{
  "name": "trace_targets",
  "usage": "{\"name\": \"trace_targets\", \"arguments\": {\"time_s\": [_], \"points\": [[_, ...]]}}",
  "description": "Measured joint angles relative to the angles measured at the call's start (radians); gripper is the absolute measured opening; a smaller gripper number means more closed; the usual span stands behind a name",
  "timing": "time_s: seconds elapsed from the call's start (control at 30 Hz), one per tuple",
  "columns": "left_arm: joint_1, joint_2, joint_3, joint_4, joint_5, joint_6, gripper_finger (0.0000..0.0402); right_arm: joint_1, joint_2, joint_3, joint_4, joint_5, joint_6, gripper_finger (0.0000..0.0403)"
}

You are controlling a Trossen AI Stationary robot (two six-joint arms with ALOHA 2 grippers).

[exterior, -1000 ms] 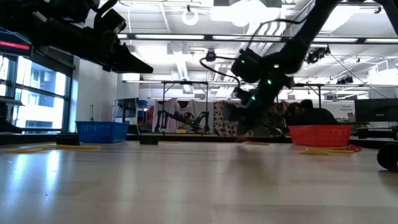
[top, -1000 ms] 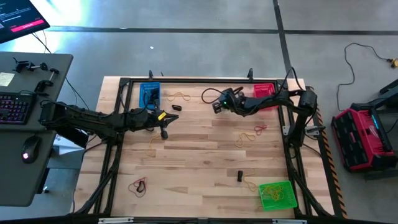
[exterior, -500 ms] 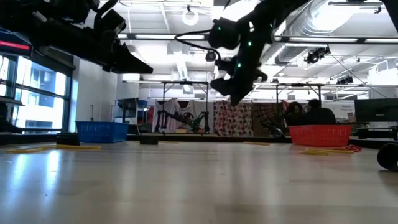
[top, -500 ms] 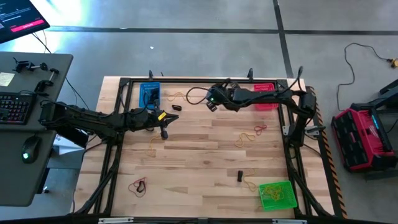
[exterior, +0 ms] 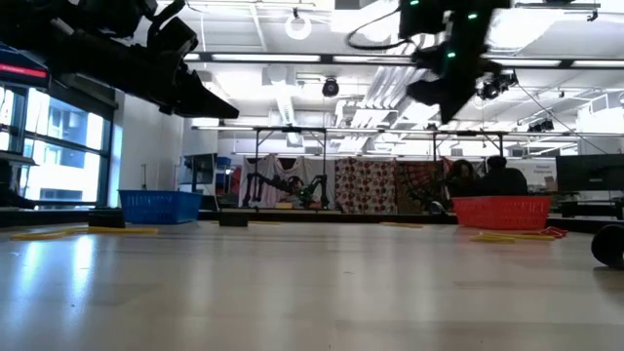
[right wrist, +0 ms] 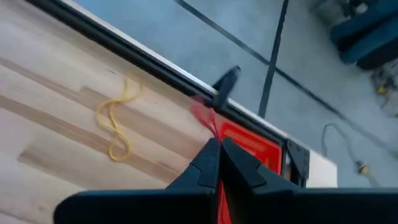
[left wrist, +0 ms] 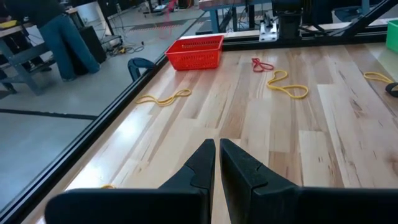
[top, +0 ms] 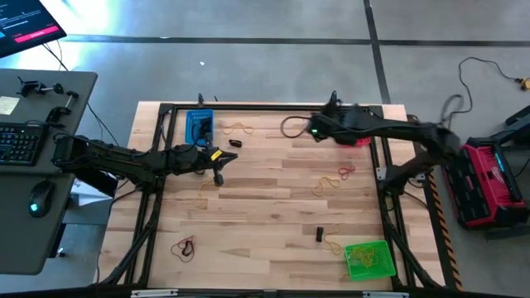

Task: Sort rubber bands into baskets
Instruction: Put the red rubber band into the red bin

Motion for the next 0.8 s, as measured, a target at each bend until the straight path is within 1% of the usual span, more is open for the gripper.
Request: {"name": "trace_targets", "arguments": {"time_s": [0.17, 0.33, 0.43, 0.57, 0.8], "points": [[0.0, 0.0, 0.0, 0.001, 0.0, 0.0, 0.0014, -0.02, -0.172, -0.166, 0.0, -0.007, 0.069, 0.0], [0.0, 0.0, 0.0, 0.012, 0.0, 0.0, 0.0014, -0.068, -0.272, -0.312, 0.038, -0.005, 0.12, 0.0], [0.0, 0.0, 0.0, 0.025, 0.0, 0.0, 0.0014, -0.105, -0.3, -0.378, 0.11, -0.003, 0.111, 0.0], [0.0, 0.0, 0.0, 0.024, 0.0, -0.005, 0.0014, -0.166, -0.306, -0.442, 0.215, -0.018, 0.062, 0.0], [0.0, 0.0, 0.0, 0.024, 0.0, -0.011, 0.0014, -0.302, -0.305, -0.536, 0.399, -0.119, -0.048, 0.0]]}}
